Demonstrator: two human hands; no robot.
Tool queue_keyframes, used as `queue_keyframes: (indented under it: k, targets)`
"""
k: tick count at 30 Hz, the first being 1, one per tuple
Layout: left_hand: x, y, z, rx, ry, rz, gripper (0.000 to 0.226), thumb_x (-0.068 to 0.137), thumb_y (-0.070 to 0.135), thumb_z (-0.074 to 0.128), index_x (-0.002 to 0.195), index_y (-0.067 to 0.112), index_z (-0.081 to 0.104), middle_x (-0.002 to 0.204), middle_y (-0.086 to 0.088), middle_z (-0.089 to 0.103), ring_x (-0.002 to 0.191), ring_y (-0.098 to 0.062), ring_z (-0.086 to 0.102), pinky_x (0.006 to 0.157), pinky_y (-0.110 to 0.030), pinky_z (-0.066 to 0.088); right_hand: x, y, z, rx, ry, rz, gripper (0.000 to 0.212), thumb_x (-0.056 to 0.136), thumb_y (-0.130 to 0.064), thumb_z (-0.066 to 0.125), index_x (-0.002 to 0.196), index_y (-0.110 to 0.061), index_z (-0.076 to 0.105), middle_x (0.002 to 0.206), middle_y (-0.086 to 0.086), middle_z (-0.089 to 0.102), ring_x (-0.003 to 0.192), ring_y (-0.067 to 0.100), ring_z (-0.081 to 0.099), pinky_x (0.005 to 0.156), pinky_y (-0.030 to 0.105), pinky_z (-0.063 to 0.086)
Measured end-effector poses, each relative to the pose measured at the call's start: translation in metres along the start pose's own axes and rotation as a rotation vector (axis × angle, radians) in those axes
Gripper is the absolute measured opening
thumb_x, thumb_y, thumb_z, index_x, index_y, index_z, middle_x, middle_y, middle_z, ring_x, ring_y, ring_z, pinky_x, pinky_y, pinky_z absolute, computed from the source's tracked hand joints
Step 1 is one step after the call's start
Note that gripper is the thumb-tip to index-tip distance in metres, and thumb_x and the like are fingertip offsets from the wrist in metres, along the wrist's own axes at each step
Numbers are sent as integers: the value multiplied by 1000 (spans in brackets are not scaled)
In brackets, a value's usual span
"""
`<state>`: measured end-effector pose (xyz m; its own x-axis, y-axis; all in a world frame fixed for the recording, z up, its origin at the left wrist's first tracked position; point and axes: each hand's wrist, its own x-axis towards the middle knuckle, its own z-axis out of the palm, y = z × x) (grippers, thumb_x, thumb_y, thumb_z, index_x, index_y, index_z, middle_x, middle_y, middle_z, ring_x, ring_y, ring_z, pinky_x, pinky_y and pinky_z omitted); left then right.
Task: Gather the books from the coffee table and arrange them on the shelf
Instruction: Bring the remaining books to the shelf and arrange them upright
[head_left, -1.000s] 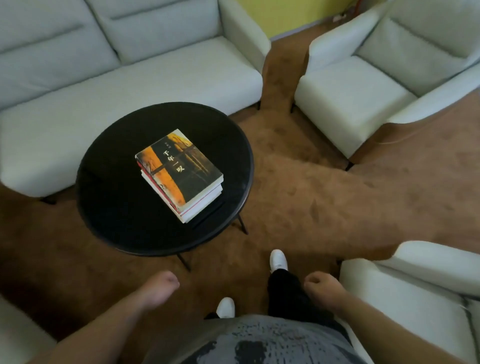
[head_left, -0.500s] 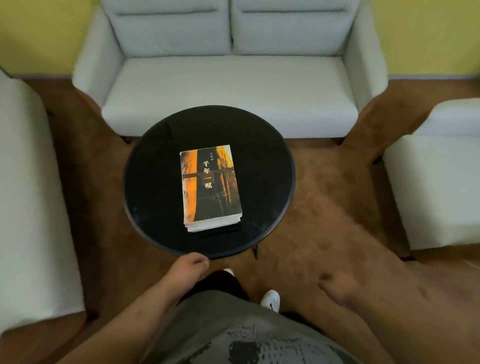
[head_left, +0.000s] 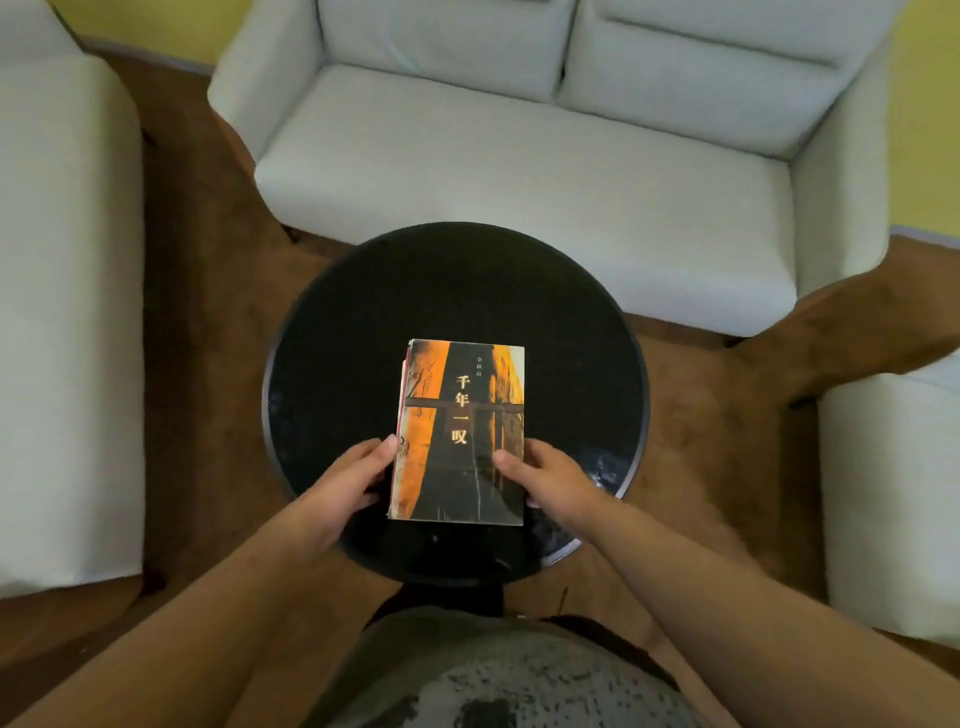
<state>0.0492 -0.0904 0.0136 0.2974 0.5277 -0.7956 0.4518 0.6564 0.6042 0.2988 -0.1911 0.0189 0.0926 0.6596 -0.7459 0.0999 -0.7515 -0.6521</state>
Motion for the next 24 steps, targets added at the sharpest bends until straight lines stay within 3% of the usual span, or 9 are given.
queue_keyframes:
  k: [3, 5, 7, 10, 12, 16, 18, 21, 24]
  targets:
    - [16, 3, 8, -39, -134, -104, 87, 66, 72, 67, 138, 27, 48, 129, 2, 62, 121, -23, 56, 103, -43, 42, 17, -17, 4, 180, -68, 76, 18, 99, -40, 61, 115, -30, 62, 110, -6, 70, 101, 11, 65, 81, 28, 51]
    - [24, -2, 12, -82, -144, -142, 92, 66, 68, 72, 143, 28, 42, 132, 1, 60, 119, -23, 56, 96, -40, 43, 24, -14, 3, 287, -121, 153, 31, 93, -38, 68, 122, -27, 63, 111, -2, 73, 105, 16, 67, 91, 34, 52]
    - [30, -11, 13, -144, -133, -174, 110, 53, 74, 78, 145, 30, 38, 136, 0, 58, 123, -26, 55, 106, -47, 39, 29, -6, 2, 319, -167, 215, 49, 80, -46, 74, 124, -28, 61, 119, 1, 73, 117, 22, 66, 111, 45, 45]
    - [28, -14, 16, -207, -136, -124, 116, 46, 76, 79, 144, 29, 41, 131, 1, 63, 119, -25, 59, 104, -47, 43, 37, 3, 2, 373, -196, 255, 67, 73, -50, 75, 133, -28, 55, 129, 4, 69, 123, 26, 62, 111, 47, 43]
    - [25, -14, 21, -230, -109, -95, 102, 56, 71, 76, 141, 27, 42, 126, 0, 65, 114, -23, 62, 94, -41, 47, 41, 5, 3, 434, -217, 265, 74, 73, -47, 76, 140, -25, 52, 130, 7, 69, 122, 28, 63, 103, 45, 50]
    - [9, -21, 47, -302, -32, -107, 57, 87, 52, 61, 132, 23, 43, 115, 2, 64, 101, -16, 62, 75, -31, 47, 40, 16, -3, 503, -216, 317, 82, 69, -47, 84, 142, -24, 53, 130, 11, 71, 122, 33, 65, 104, 51, 51]
    - [-5, -32, 64, -330, -3, -113, 49, 90, 48, 59, 129, 24, 43, 112, 3, 63, 98, -13, 61, 71, -29, 45, 30, 21, -10, 514, -234, 338, 77, 72, -44, 82, 141, -21, 54, 127, 13, 72, 117, 34, 69, 90, 47, 57]
    - [-24, -56, 88, -400, -1, -108, 84, 69, 65, 74, 134, 18, 48, 119, -1, 69, 106, -20, 67, 86, -37, 52, 10, 32, -22, 488, -265, 355, 57, 86, -38, 73, 136, -18, 57, 111, 10, 78, 100, 27, 75, 73, 37, 58]
    - [-40, -86, 110, -438, -7, -91, 94, 62, 68, 77, 138, 20, 49, 123, -2, 70, 111, -22, 68, 98, -46, 51, -9, 57, -27, 418, -279, 365, 72, 76, -45, 80, 138, -18, 56, 116, 10, 77, 108, 28, 72, 87, 40, 57]
